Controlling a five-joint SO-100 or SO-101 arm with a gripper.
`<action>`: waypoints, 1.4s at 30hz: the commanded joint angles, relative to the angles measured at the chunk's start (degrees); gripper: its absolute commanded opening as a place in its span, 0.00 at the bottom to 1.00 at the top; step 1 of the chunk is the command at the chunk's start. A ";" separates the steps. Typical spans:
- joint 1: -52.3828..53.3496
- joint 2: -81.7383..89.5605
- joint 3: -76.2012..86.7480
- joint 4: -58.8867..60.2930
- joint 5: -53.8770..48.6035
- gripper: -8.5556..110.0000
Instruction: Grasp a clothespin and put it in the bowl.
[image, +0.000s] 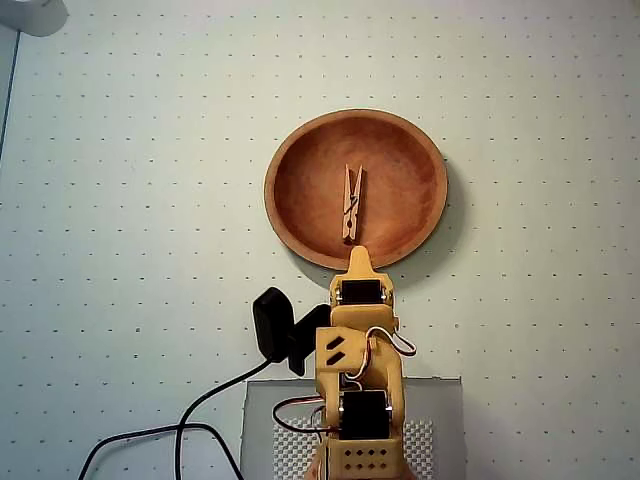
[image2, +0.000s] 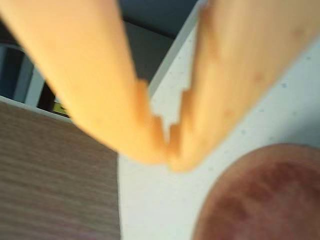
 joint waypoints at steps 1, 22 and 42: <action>0.00 0.62 1.49 -1.23 -0.44 0.05; 0.53 0.70 10.99 -0.88 -0.53 0.05; 0.44 0.44 11.16 -0.79 -3.96 0.05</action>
